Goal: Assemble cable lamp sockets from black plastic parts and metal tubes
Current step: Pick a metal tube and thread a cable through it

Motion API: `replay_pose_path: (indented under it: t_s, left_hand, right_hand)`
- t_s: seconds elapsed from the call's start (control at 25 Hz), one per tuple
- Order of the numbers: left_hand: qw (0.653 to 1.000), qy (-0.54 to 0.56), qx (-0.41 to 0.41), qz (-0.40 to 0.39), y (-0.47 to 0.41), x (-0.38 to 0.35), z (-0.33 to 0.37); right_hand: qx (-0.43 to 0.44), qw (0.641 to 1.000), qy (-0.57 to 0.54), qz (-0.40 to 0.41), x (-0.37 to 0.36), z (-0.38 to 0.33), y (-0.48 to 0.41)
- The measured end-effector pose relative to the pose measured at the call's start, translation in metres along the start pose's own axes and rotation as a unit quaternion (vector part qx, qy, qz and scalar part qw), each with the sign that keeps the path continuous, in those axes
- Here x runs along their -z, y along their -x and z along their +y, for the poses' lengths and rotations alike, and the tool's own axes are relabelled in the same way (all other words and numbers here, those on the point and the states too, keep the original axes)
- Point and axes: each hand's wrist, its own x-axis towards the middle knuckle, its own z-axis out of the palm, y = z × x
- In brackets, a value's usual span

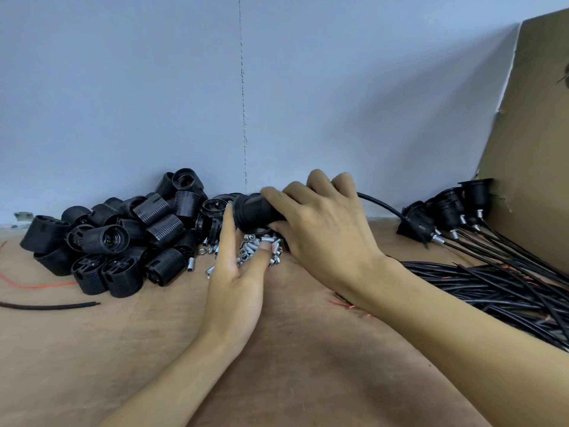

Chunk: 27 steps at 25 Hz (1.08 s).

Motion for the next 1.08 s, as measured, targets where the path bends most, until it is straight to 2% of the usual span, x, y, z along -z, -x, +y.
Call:
replay_pose_path:
  t_s: [0.08,0.16,0.24,0.44,0.56,0.72,0.96,1.08]
  left_hand:
    - [1.0,0.004,-0.01,0.006,0.0,0.0,0.002]
    - [1.0,-0.007,0.011,0.022,0.002,0.0,0.001]
    - [0.999,-0.028,0.033,0.023,0.003,0.0,-0.001]
    - [0.991,-0.106,0.045,-0.066,0.003,-0.001,-0.004]
    - [0.984,-0.14,0.048,-0.098,0.003,-0.001,-0.007]
    - [0.979,-0.164,0.048,-0.107,0.002,-0.001,-0.01]
    - [0.978,-0.17,0.058,-0.103,0.001,0.0,-0.011]
    - [0.98,-0.158,0.069,-0.098,-0.001,0.001,-0.011]
  right_hand:
    - [-0.021,0.999,-0.007,0.042,-0.003,-0.005,-0.007]
    - [-0.042,0.994,-0.003,0.099,-0.005,-0.01,-0.017]
    - [-0.059,0.991,0.006,0.118,-0.009,-0.008,-0.024]
    - [-0.15,0.988,-0.022,0.043,-0.024,0.032,-0.016]
    - [-0.194,0.981,0.019,0.024,-0.033,0.068,-0.008]
    - [-0.247,0.968,0.046,0.023,-0.047,0.116,-0.005]
    - [-0.383,0.919,0.005,-0.097,-0.089,0.168,0.027]
    - [-0.421,0.898,-0.036,-0.12,-0.102,0.179,0.035]
